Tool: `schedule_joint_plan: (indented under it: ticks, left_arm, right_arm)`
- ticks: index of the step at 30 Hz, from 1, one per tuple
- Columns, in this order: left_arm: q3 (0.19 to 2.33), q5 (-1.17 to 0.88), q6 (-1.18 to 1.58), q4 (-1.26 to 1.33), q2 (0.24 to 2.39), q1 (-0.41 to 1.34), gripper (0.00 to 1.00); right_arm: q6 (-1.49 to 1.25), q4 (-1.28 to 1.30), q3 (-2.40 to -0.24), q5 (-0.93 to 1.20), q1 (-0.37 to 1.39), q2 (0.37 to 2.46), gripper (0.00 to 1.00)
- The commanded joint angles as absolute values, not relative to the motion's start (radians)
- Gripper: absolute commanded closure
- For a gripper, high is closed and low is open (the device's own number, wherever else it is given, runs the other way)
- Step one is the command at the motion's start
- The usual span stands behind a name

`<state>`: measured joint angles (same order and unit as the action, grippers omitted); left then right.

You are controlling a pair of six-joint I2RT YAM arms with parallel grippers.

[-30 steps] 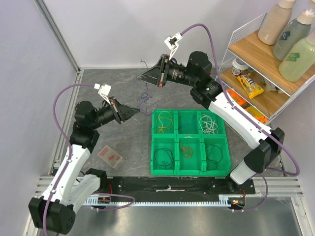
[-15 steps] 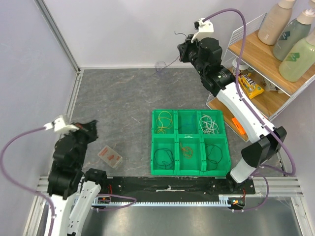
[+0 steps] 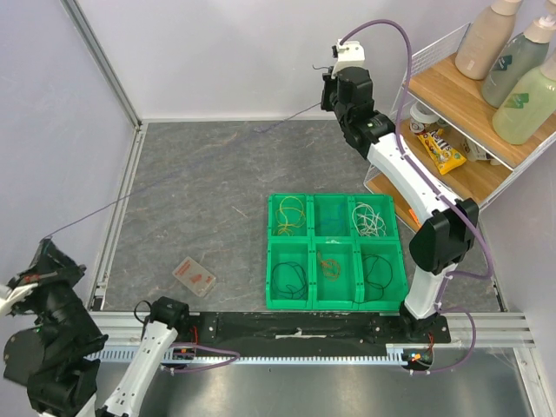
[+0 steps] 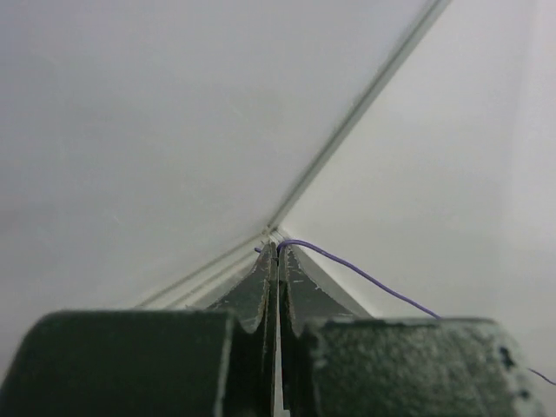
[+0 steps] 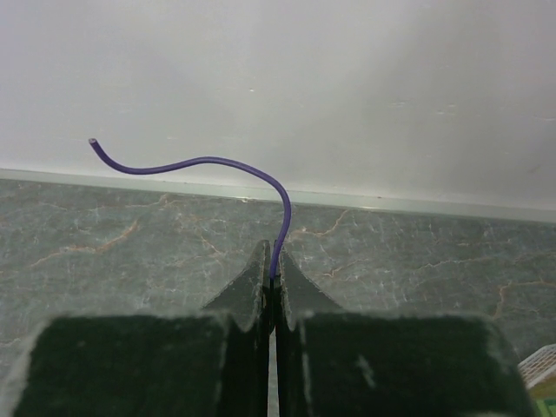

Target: Untangle the cables

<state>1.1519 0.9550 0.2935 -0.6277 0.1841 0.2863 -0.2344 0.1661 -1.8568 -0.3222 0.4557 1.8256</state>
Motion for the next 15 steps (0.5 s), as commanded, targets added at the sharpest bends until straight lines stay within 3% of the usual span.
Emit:
schedule_joint_plan:
  ticks: [1, 15]
  left_arm:
    - [1.124, 1.101, -0.065, -0.336, 0.124, 0.310, 0.98]
    - [1.114, 1.115, -0.285, -0.179, 0.083, 0.342, 0.98]
  right_arm:
    - [-0.227, 0.115, -1.887, -0.338, 0.428, 1.827, 1.00]
    - [-0.235, 0.127, -1.868, -0.331, 0.371, 1.844, 1.00]
